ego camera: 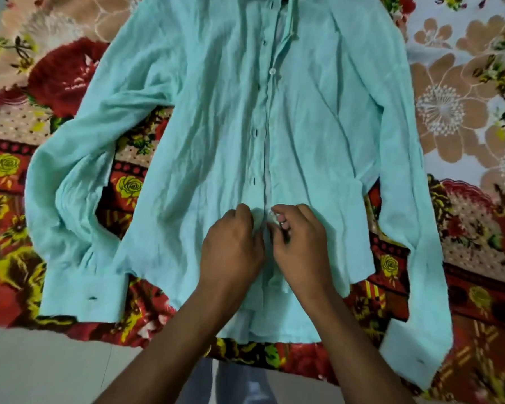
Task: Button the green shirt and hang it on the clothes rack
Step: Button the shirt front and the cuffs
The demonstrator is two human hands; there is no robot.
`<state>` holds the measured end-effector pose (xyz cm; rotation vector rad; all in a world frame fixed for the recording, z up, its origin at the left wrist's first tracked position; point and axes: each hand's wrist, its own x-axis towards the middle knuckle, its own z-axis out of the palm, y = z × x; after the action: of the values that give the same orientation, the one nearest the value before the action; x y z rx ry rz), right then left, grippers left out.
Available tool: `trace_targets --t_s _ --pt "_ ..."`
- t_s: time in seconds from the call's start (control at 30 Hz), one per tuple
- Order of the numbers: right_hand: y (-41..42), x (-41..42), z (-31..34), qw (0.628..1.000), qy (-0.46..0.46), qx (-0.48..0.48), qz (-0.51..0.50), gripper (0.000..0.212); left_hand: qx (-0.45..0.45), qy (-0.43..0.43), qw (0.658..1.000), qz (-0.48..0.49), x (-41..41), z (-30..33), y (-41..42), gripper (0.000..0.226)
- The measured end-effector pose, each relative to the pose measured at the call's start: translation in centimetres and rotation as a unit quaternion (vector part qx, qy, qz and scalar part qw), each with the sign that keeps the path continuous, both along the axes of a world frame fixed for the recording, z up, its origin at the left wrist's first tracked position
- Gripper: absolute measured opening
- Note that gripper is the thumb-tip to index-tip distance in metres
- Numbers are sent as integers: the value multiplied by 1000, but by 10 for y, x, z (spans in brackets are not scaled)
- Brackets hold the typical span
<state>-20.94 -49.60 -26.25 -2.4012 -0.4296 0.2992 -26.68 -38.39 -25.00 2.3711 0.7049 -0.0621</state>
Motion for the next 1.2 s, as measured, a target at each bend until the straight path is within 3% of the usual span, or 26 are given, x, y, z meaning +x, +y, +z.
trace_targets --t_s 0.13,0.27,0.4,0.47,0.6,0.7,0.87,1.07,1.2 --pt "2 -4 -2 999 -20 18 -27 11 2 6 1000 21 1 -2 2 14" --pt "5 -5 0 998 -48 16 -43 7 -128 1 983 133 -1 3 11 13" --pt "7 -12 16 996 -75 21 -50 4 -377 -39 880 285 -7 10 14 8" --pt "8 -17 24 995 -10 59 -79 5 -423 -51 852 305 -11 15 9 5" --pt "12 -16 31 959 165 145 -177 7 -454 -71 836 301 -14 19 2 6" --pt "14 -16 29 939 223 166 -201 5 -460 -83 831 301 -14 19 0 8" --pt "14 -17 31 926 243 178 -229 7 -481 -85 836 248 -20 15 0 21" --pt "11 -25 34 930 255 202 -171 14 -462 -95 845 252 -18 11 10 5" --pt "7 -20 31 946 218 181 -159 11 -454 -86 853 244 -15 9 12 8"
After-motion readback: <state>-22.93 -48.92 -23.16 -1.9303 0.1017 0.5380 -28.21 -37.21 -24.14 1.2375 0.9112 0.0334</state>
